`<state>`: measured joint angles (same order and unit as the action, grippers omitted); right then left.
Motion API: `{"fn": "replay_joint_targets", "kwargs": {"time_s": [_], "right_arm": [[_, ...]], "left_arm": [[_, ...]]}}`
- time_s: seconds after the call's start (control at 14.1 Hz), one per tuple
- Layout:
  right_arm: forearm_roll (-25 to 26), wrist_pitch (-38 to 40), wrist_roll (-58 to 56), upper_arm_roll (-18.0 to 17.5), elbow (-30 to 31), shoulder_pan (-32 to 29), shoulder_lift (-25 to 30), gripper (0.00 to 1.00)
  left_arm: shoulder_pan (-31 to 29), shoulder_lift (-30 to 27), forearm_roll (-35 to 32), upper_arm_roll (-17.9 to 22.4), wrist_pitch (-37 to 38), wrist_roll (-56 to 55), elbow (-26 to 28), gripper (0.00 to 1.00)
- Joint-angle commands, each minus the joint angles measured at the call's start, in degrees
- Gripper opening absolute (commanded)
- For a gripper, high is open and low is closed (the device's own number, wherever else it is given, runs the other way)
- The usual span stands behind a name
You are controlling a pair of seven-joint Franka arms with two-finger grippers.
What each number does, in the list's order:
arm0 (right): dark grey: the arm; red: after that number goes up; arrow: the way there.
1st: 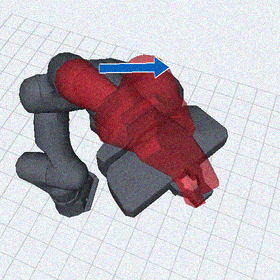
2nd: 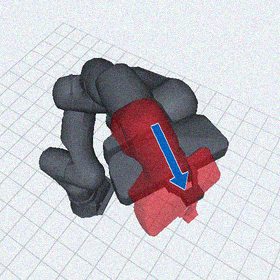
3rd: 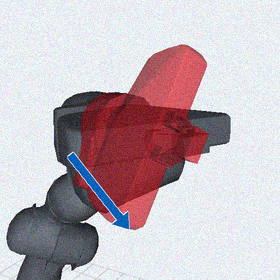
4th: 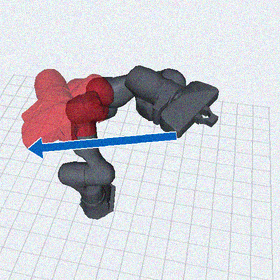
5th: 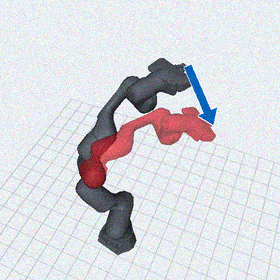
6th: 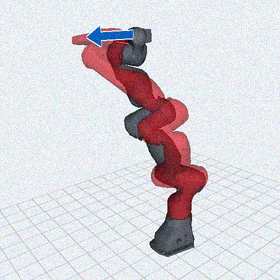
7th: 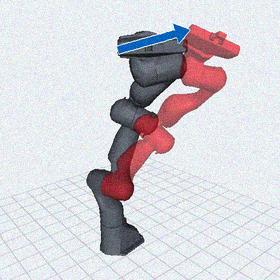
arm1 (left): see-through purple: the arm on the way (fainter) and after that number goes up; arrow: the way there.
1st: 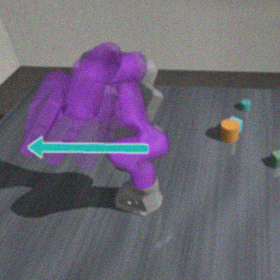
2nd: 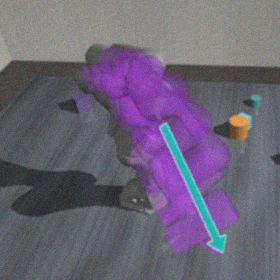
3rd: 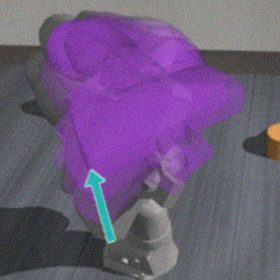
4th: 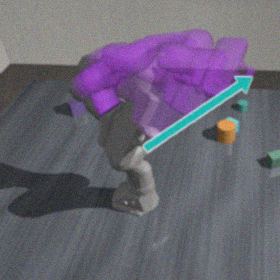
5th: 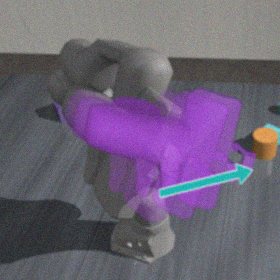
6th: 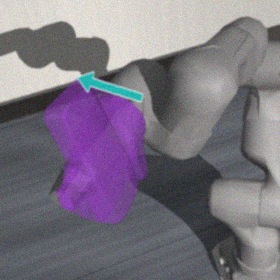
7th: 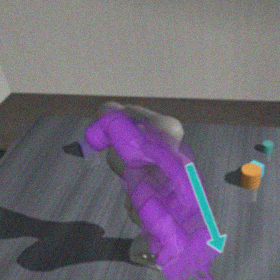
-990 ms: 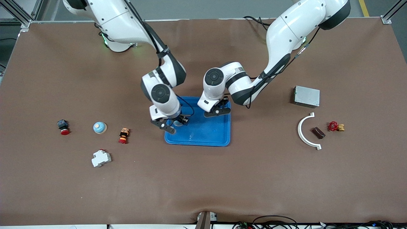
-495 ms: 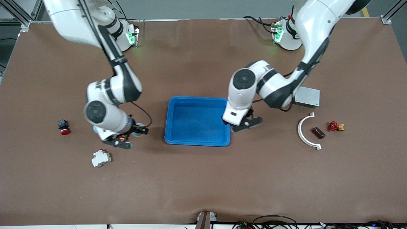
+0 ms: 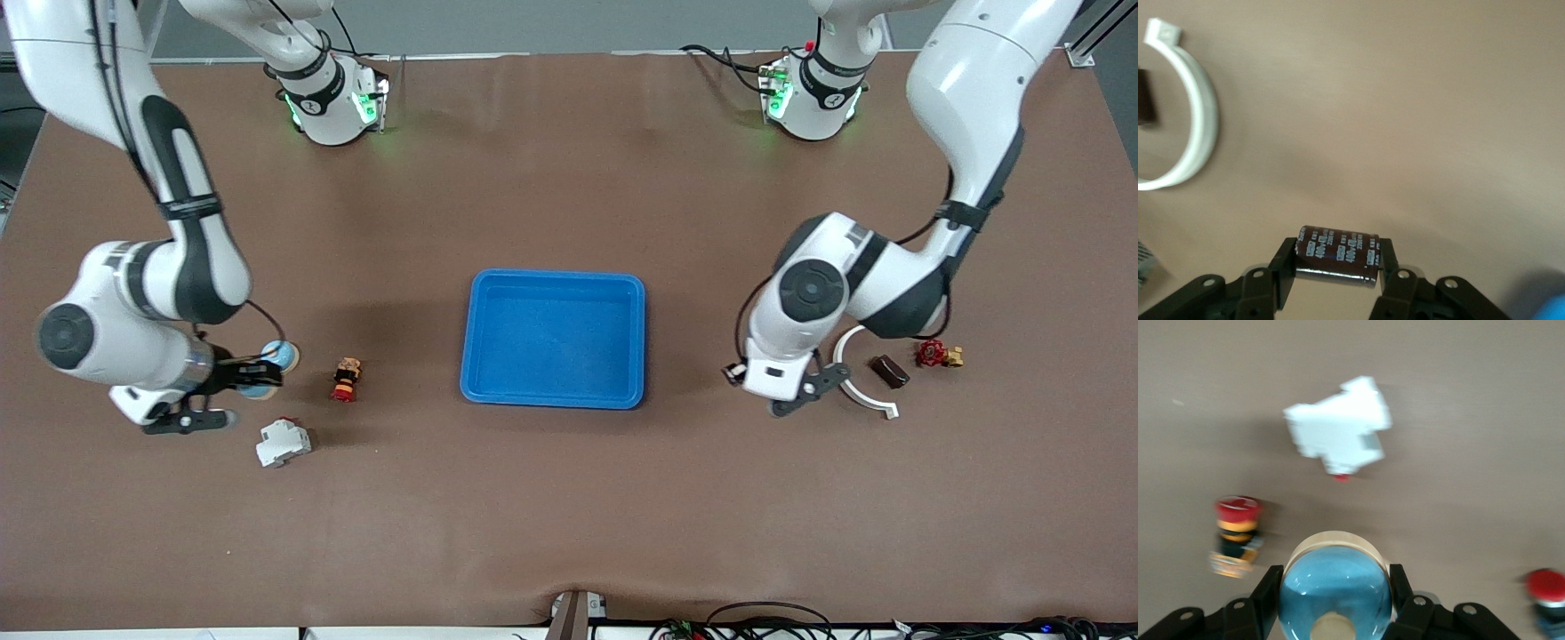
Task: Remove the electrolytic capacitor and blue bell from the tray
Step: 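Place the capacitor by the arc with the left gripper while the right carries the bell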
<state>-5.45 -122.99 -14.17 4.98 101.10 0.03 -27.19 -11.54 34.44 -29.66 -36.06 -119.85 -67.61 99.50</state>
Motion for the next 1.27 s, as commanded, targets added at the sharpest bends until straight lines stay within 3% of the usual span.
{"fn": "replay_joint_targets", "kwargs": {"time_s": [0.0,0.57,0.64,0.71,0.78,0.85,1.2], "right_arm": [[0.4,-1.4,-7.2,-1.2,0.4,-3.8,0.1,0.0],[1.0,-3.3,-15.7,-1.1,-6.4,-6.5,-6.8,0.0],[1.0,-3.3,-16.8,-1.1,-7.9,-7.1,-8.1,0.0],[0.9,-3.4,-18.2,-1.1,-9.7,-7.7,-9.7,0.0],[1.0,-3.4,-19.3,-1.1,-10.9,-8.0,-10.9,0.0],[0.9,-3.4,-20.3,-1.1,-11.5,-8.5,-11.8,0.0],[1.1,-4.3,-23.6,-1.1,-13.0,-10.1,-15.5,0.0]], "left_arm": [[-5.7,3.1,-4.7,-0.4,-1.7,-0.3,2.4,0.0],[-7.7,7.3,-8.0,1.8,-7.2,0.4,0.8,0.0],[-7.6,7.5,-8.0,1.8,-7.2,0.4,0.8,0.08],[-7.7,7.3,-8.0,1.8,-7.2,0.4,0.8,0.3],[-7.7,7.0,-7.9,1.8,-7.2,0.4,0.8,0.77],[-7.5,6.8,-7.9,1.8,-7.2,0.4,0.8,1.0],[-8.2,-0.6,-7.0,1.5,-3.0,8.1,-1.7,1.0]]}}
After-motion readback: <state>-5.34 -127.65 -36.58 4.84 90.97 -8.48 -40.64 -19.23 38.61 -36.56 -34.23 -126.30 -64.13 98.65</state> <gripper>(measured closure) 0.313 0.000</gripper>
